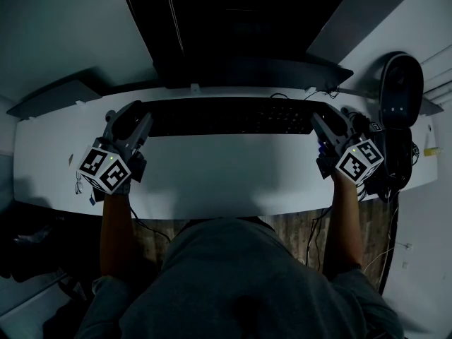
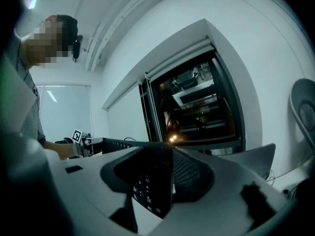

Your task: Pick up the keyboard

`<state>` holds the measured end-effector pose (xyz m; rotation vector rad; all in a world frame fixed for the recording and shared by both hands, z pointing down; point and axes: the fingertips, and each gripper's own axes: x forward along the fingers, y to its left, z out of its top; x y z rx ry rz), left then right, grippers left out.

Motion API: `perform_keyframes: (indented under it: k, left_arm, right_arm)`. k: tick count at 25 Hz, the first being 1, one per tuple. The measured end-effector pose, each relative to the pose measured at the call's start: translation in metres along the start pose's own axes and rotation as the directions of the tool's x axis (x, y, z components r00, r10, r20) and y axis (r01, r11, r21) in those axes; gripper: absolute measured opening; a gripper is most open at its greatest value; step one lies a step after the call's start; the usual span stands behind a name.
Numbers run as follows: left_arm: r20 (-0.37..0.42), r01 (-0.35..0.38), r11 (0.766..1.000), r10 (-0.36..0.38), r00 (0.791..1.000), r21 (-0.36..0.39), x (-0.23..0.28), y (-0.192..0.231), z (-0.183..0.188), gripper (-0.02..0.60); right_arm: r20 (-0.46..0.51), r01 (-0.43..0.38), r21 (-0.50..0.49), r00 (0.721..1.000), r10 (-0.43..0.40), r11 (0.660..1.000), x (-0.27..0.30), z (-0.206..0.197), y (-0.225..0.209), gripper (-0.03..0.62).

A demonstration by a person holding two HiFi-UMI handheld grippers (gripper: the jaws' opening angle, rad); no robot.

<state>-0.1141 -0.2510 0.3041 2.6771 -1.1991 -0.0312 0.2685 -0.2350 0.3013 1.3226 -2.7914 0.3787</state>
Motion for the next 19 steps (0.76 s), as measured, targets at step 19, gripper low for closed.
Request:
perform_keyframes:
  k: [19]
  left_arm:
    - [-0.001,0.004,1.000,-0.004,1.000,0.001,0.0003,0.0009,-0.0022,0.179]
  right_arm:
    - [-0.004,-0.006,0.001,1.000,0.006,1.000,0.0017,0.0003,-0.0011,0.179]
